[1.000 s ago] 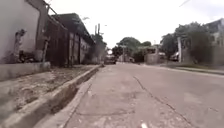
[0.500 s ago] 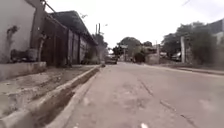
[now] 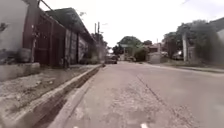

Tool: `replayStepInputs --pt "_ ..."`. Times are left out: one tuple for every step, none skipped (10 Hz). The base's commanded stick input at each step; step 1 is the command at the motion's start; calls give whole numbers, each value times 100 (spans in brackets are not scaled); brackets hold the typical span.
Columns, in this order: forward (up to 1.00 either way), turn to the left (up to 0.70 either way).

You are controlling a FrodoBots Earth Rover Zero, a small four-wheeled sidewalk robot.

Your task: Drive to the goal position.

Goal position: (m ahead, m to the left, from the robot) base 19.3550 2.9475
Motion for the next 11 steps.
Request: replayStepInputs --pt "70 0" --pt "70 0" --pt "70 0" --pt "70 0" --pt "70 0" --pt "70 0" --pt "70 0" --pt "70 0" --pt "70 0" --pt "70 0" --pt "70 0"
